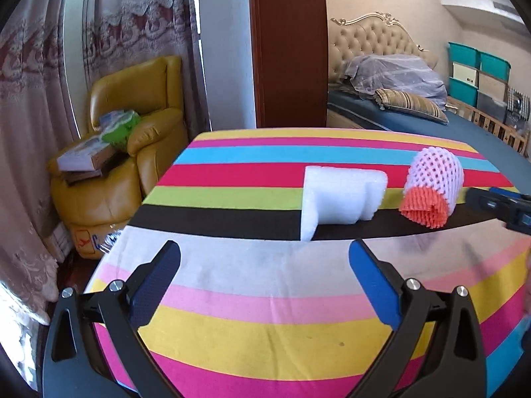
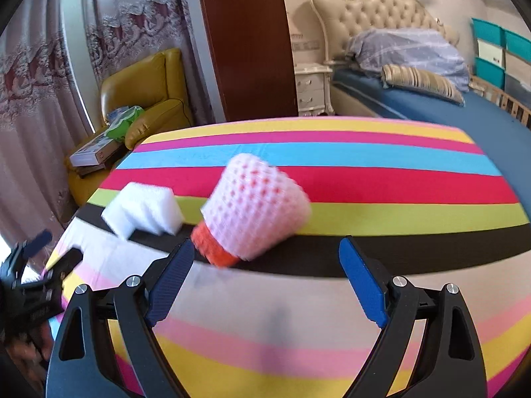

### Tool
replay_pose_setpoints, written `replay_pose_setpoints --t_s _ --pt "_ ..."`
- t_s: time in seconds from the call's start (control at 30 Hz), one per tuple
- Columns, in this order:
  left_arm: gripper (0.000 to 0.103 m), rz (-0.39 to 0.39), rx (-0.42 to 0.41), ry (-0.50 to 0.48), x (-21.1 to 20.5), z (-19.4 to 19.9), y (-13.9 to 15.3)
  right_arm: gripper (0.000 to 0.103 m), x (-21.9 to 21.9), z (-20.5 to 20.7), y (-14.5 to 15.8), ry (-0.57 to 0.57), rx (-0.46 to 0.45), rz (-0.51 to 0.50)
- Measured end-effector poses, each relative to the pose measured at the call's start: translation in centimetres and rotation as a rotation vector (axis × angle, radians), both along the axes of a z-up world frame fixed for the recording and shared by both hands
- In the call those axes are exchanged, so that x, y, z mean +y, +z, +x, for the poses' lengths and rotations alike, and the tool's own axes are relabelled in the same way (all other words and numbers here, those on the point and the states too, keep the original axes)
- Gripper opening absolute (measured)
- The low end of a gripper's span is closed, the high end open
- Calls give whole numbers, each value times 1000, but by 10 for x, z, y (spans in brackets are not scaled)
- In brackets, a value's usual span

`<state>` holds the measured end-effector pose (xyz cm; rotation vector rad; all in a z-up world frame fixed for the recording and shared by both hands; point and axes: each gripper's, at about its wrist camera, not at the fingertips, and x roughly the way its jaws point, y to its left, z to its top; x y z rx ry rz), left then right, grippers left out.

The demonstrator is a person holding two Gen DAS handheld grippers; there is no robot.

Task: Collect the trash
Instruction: 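Grasp the pink foam fruit net with the right tool while the left tool grasps the white foam sheet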

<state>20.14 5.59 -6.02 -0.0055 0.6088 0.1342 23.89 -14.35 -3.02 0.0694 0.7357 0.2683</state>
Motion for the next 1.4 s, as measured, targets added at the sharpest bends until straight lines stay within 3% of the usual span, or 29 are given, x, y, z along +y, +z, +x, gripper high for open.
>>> replay_pose_setpoints --t_s 0.13,0.3,0.37,0.47,0.5,0.6,0.93,1.17,1.27,1.3,1.33,1.4 --pt "98 -22 14 -25 10 4 -1 84 15 28 -3 -35 52 62" --pt "98 -17 9 -38 -2 7 0 84 25 52 -16 -61 124 68" --pt "98 -21 20 -48 -7 10 -2 75 26 53 -21 -47 129 58" --pt "98 -32 26 -60 -14 16 -2 52 20 53 -23 -35 127 67" --pt "98 -37 28 -65 -16 19 -2 40 17 52 -22 -33 124 68" --pt "98 -51 34 -74 -22 28 -1 29 5 47 -16 -32 82 55" --pt "98 -78 68 -85 -53 84 0 28 -21 24 -8 -20 7 39" --pt "98 -26 137 -64 -77 127 -13 28 -34 19 -10 -20 6 69" --pt "98 -39 184 -64 -78 141 -22 28 -36 18 -12 -17 10 77" --pt "96 -56 182 -72 -79 144 -21 28 -37 17 -12 -17 11 79" --pt "86 -66 173 -78 -78 143 -21 28 -38 16 -12 -16 11 81" --pt "84 -81 166 -92 -79 141 -19 28 -39 13 -10 -15 6 81"
